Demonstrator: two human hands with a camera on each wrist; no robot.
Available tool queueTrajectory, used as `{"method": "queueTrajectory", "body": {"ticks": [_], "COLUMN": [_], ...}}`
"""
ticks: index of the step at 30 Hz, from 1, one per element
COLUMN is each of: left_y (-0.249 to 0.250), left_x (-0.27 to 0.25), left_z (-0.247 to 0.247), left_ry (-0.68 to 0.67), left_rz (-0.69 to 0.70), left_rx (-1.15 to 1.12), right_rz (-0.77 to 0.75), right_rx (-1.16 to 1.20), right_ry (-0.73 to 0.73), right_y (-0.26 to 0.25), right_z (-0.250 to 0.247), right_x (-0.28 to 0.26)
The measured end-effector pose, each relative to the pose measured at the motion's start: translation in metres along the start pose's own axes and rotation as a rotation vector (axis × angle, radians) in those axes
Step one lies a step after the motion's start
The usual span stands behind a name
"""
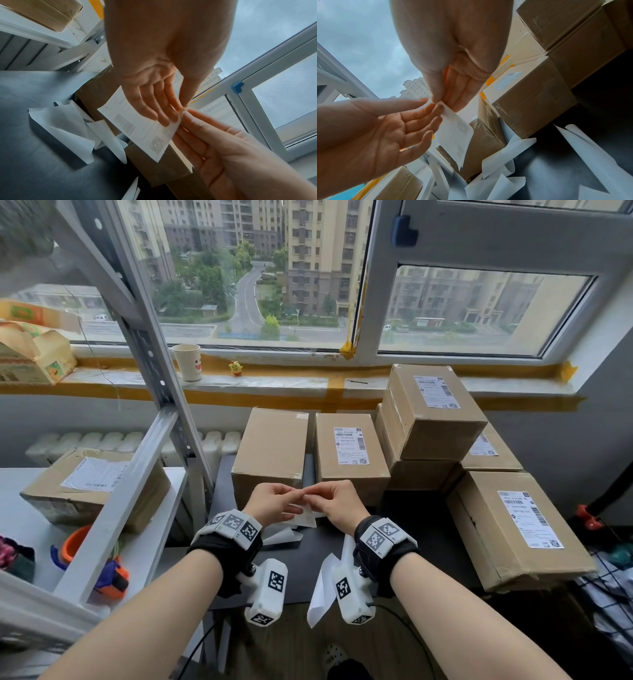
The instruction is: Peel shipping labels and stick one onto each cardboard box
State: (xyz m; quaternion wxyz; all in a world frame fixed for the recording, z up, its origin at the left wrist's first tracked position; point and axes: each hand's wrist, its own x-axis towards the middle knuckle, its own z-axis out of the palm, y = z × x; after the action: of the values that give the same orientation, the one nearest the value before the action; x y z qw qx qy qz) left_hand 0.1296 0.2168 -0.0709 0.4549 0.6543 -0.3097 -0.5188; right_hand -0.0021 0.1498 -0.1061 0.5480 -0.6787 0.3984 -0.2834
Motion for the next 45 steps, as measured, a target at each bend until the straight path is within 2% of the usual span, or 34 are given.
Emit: {"method": "queueTrajectory", "body": {"ticks": [13, 20, 26, 30, 37, 42, 45], "left_y": [-0.004, -0.004, -0.014, -0.02, -0.036, -0.049, -0.052], "left_x": [-0.003, -0.007, -0.006, -0.004, 0.003, 0.01, 0.015], "left_z": [0.005, 0.005, -0.002, -0.008, -0.017, -0.018, -0.016], "left_ry": [0.027, 0.0, 0.113, 0.19, 0.188, 0.148, 0.116], "left_rz": [0.013, 0.025, 0.004, -0.003, -0.068, -0.183, -0.201], "left_rx": [0.049, 0.114, 0.098, 0.058, 0.002, -0.073, -0.078], "right_rz": [0.037, 0.093, 0.137, 0.167, 0.202, 0.238, 0.268], "right_rx": [0.03, 0.091, 0.165, 0.214, 0.198, 0.169, 0.187], "right_ry": [-0.02, 0.03, 0.141, 0.164, 0.267, 0.268, 0.218], "right_y": [-0.001, -0.004, -0.001, 0.003, 0.013, 0.02, 0.02], "right_z": [-0.002, -0.001, -0.006, -0.009, -0.02, -0.025, -0.023], "right_x": [-0.008, -0.011, -0.006, -0.006, -0.003, 0.003, 0.004]}}
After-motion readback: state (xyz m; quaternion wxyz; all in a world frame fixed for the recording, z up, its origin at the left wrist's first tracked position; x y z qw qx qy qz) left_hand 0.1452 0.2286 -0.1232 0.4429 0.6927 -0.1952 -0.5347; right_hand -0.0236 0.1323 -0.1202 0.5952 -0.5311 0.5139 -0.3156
